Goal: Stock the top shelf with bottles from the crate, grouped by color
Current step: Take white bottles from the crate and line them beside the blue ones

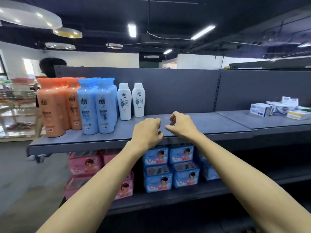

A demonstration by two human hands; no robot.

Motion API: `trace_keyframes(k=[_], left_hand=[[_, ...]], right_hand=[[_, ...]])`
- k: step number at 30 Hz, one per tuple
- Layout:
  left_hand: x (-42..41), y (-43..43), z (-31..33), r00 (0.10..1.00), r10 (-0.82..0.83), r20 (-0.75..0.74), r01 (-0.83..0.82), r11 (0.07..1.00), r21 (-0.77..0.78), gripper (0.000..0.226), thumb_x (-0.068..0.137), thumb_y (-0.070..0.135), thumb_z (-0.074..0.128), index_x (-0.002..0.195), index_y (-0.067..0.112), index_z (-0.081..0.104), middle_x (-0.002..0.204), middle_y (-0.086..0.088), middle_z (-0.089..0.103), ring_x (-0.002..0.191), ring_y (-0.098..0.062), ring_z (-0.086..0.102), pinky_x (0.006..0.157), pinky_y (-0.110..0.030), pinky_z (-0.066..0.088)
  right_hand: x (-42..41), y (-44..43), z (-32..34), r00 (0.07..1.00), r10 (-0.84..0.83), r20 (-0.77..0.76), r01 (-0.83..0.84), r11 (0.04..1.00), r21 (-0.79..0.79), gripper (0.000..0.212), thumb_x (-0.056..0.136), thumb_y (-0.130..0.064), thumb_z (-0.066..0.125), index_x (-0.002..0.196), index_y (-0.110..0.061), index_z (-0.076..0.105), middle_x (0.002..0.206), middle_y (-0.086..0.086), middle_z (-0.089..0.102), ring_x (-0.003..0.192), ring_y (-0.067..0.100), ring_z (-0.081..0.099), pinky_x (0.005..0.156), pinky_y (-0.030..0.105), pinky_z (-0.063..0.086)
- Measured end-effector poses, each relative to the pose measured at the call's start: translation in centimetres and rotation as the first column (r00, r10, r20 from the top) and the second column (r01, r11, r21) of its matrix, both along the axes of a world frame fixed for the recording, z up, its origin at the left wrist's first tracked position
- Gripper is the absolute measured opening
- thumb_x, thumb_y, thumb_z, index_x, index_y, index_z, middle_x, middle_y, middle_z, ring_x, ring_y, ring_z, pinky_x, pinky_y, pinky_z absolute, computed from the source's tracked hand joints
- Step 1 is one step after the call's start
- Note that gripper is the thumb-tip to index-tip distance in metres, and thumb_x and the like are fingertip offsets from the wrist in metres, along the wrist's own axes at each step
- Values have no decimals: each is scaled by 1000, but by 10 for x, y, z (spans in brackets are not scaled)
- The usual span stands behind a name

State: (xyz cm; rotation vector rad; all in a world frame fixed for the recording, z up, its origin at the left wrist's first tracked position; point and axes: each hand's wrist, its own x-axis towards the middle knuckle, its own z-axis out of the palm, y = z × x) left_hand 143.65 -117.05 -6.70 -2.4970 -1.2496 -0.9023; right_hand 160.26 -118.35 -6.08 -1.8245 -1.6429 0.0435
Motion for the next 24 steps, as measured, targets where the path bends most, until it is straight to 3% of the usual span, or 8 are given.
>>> trace_keyframes(k=[7, 10, 18, 24], left_hand=[[48, -26, -35, 994, -112, 17, 113, 991, -72, 12, 81, 27, 55, 83, 16, 53, 86, -1, 63, 84, -28, 58, 65, -33, 42], [66, -37, -65, 988, -156, 2, 155, 978, -138, 15, 82, 30, 56, 88, 16, 55, 89, 0, 63, 87, -26, 58, 65, -32, 38], [88, -72, -171, 979, -206, -4, 189, 907, -375, 14, 82, 31, 56, 87, 18, 55, 91, 1, 65, 89, -25, 60, 67, -34, 44], [87, -105, -268, 980, -191, -54, 123, 796, -592, 13, 82, 30, 56, 90, 20, 58, 92, 4, 66, 89, -23, 60, 68, -32, 42]], right_hand=[[50, -57, -45, 992, -117, 35, 117, 993, 18, 23, 81, -40, 69, 94, -24, 60, 83, -12, 64, 82, 15, 63, 75, 33, 52], [66, -76, -79, 987, -162, 24, 163, 986, -37, 20, 79, -40, 70, 90, -27, 60, 80, -14, 64, 79, 12, 62, 73, 31, 51], [82, -109, -180, 972, -229, -54, 206, 938, -278, 24, 80, -39, 70, 94, -23, 59, 86, -11, 65, 88, 18, 63, 81, 36, 53], [91, -135, -281, 952, -291, -92, 206, 836, -508, 27, 82, -41, 70, 101, -24, 60, 94, -9, 67, 96, 18, 62, 84, 35, 51]])
